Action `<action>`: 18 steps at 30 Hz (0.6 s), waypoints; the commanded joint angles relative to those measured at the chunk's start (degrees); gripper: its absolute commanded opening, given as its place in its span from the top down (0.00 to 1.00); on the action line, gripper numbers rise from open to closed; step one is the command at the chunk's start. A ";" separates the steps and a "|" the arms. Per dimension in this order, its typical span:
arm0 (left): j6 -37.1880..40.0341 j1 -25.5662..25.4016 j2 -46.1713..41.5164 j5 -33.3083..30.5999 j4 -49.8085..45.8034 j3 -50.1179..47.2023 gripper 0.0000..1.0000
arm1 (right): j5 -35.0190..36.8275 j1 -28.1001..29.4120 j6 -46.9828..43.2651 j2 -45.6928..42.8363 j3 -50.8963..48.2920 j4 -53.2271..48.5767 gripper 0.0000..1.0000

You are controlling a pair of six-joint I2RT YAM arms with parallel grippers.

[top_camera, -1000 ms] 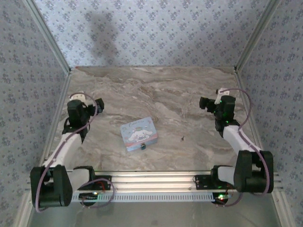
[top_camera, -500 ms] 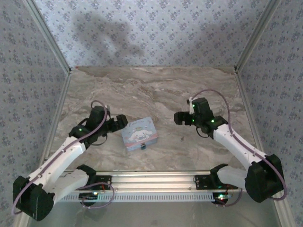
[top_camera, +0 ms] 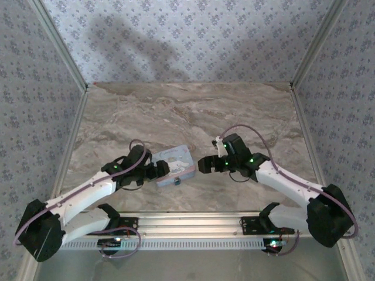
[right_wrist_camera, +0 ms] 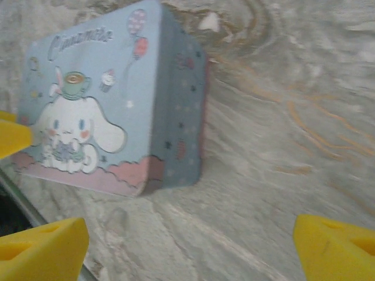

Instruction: Unlock a padlock with a key

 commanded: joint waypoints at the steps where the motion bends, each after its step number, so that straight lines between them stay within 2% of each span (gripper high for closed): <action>1: -0.78 -0.31 1.23 1.25 6.21 -0.31 0.10 | -4.73 0.92 3.39 3.26 1.55 6.85 0.08; 11: 1.38 -0.15 8.10 0.14 12.23 1.72 0.14 | -8.90 0.87 6.39 14.37 6.41 12.14 0.12; 18: 4.77 2.30 13.76 2.46 15.77 5.77 0.17 | -10.71 -2.73 9.01 16.24 5.19 15.05 0.18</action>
